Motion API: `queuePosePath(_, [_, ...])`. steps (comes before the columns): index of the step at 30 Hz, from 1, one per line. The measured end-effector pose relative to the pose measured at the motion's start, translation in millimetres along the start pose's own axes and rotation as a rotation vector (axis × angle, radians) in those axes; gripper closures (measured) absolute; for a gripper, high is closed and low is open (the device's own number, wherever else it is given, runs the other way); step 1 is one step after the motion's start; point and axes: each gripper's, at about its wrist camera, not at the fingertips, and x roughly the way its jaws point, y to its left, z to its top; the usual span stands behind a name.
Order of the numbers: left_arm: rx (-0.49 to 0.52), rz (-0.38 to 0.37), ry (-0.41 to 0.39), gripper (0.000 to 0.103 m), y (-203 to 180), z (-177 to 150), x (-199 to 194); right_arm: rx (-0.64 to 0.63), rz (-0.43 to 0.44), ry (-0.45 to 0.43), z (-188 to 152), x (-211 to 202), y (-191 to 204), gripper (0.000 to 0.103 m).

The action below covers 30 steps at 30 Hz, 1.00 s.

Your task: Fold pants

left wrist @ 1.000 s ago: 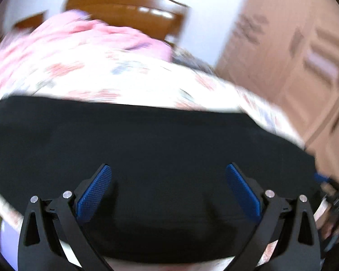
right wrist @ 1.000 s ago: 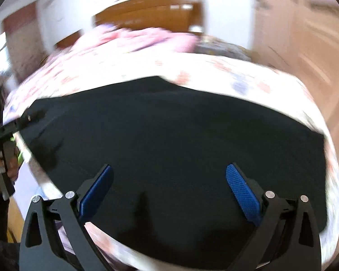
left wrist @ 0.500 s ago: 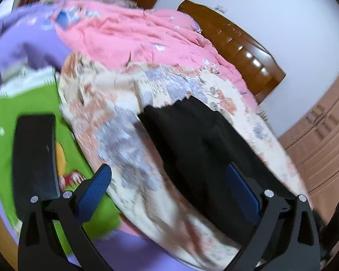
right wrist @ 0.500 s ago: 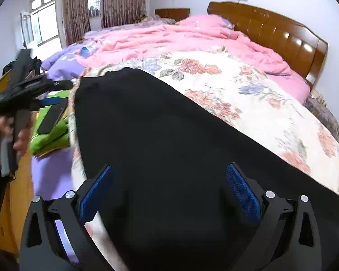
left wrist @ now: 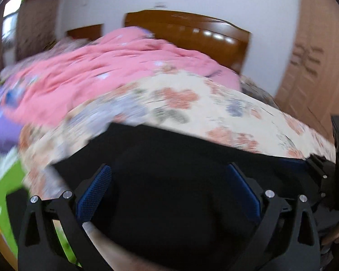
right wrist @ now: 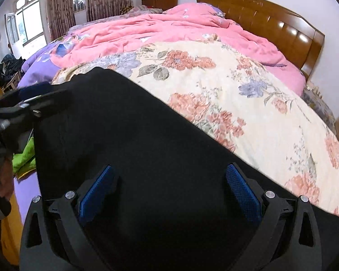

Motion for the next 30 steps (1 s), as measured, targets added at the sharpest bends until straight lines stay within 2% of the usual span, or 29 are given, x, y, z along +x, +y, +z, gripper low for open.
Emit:
queuePosePath(4, [0.092,-0.014,0.087,0.002,-31.7,10.2,43.4,-0.036,0.015,0.071,6.4,21.1,-7.9,0.006])
queuePosePath(5, [0.125,0.020,0.138,0.002,-36.9,7.4,60.9,-0.049,0.014,0.102,5.8,28.8,-9.9,0.005])
queuePosePath(7, [0.159,0.076,0.219,0.002,-38.1,-0.4,88.6,-0.056,0.039,0.108,3.9,30.6,-15.1,0.005])
queuePosePath(10, [0.148,0.043,0.226,0.001,-31.3,-5.7,97.4,-0.057,0.045,0.115,-1.1,25.5,-23.7,0.005])
queuePosePath(15, [0.150,0.060,0.218,0.001,-31.4,-9.7,100.5,-0.034,0.054,0.082,-26.6,9.3,-49.2,0.004])
queuePosePath(18, [0.149,0.063,0.229,0.001,-31.4,-8.6,99.8,-0.030,0.025,0.099,-41.5,-8.2,-59.8,0.005])
queuePosePath(20, [0.162,0.098,0.234,0.003,-39.8,-1.3,88.7,-0.002,0.014,0.096,-50.0,-22.7,-71.6,0.005])
queuePosePath(21, [0.167,0.092,0.219,0.003,-46.3,3.9,79.2,0.026,0.009,0.065,-55.9,-34.1,-83.1,0.005])
queuePosePath(22, [0.180,0.050,0.176,0.003,-58.4,10.2,66.4,0.049,-0.008,0.042,-60.0,-41.3,-93.7,0.005])
queuePosePath(24, [0.200,-0.005,0.138,0.002,-78.0,18.8,58.0,0.104,-0.091,0.034,-65.5,-44.8,-118.0,0.005])
queuePosePath(25, [0.211,-0.028,0.145,0.002,-88.2,21.6,62.0,0.133,-0.114,0.046,-66.9,-42.8,-129.2,0.005])
queuePosePath(28, [0.228,-0.073,0.288,0.002,-116.1,14.8,108.5,0.215,-0.124,0.100,-77.4,-33.2,-165.2,0.005])
queuePosePath(30, [0.206,-0.089,0.264,0.001,-112.9,12.8,115.1,0.193,-0.112,0.082,-83.7,-35.3,-179.7,0.005])
